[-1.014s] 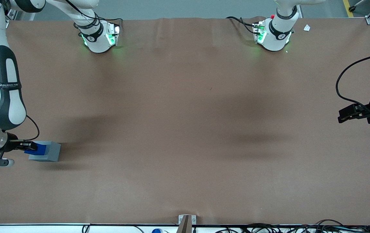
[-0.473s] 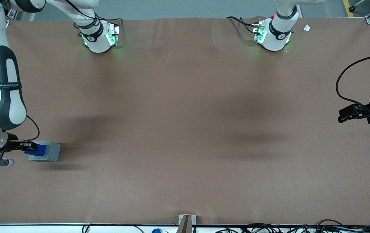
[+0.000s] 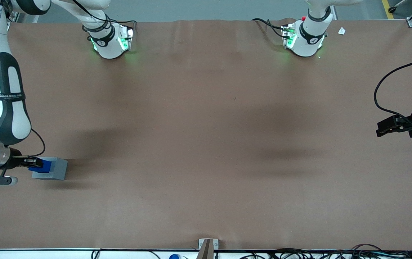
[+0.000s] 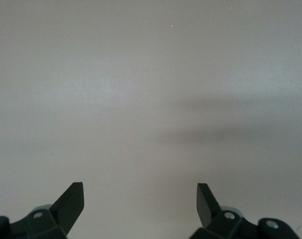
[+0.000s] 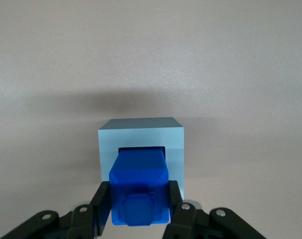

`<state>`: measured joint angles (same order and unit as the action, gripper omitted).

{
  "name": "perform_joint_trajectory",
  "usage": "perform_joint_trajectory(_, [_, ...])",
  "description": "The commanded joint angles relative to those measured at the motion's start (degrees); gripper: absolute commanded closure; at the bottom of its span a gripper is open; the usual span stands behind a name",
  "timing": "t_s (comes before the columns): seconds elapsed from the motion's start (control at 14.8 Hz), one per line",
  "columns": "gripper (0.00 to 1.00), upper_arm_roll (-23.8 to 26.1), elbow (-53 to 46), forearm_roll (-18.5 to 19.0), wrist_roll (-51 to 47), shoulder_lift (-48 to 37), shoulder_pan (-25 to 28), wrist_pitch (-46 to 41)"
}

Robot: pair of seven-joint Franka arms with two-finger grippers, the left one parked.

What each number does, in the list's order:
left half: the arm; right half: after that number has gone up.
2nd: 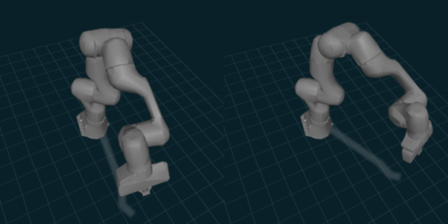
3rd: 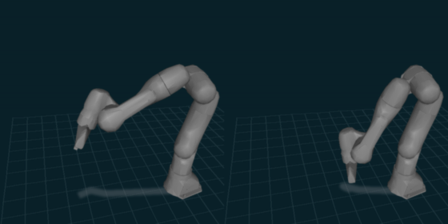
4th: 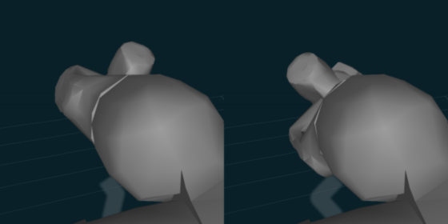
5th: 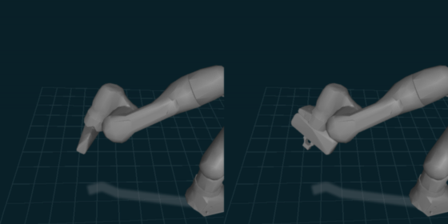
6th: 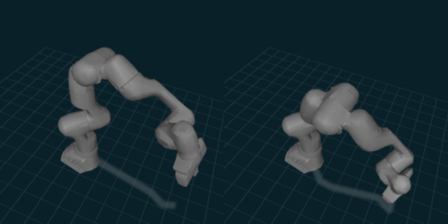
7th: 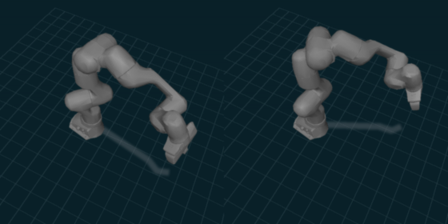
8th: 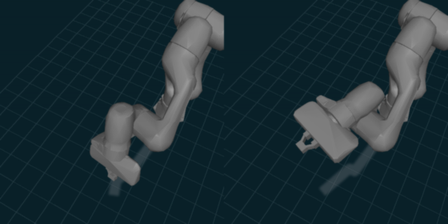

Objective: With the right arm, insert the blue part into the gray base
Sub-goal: 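Open the right gripper to release the blue block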

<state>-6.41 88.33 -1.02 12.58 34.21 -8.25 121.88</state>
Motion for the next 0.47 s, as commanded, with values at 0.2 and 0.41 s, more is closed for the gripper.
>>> perform_joint_trajectory(0.2, [0.04,0.61,0.01,-0.13,-0.97,0.07,-0.45,0.55])
perform_joint_trajectory(0.41, [0.00,0.70,-0.44,-0.21,-1.06,-0.02,-0.10,0.11])
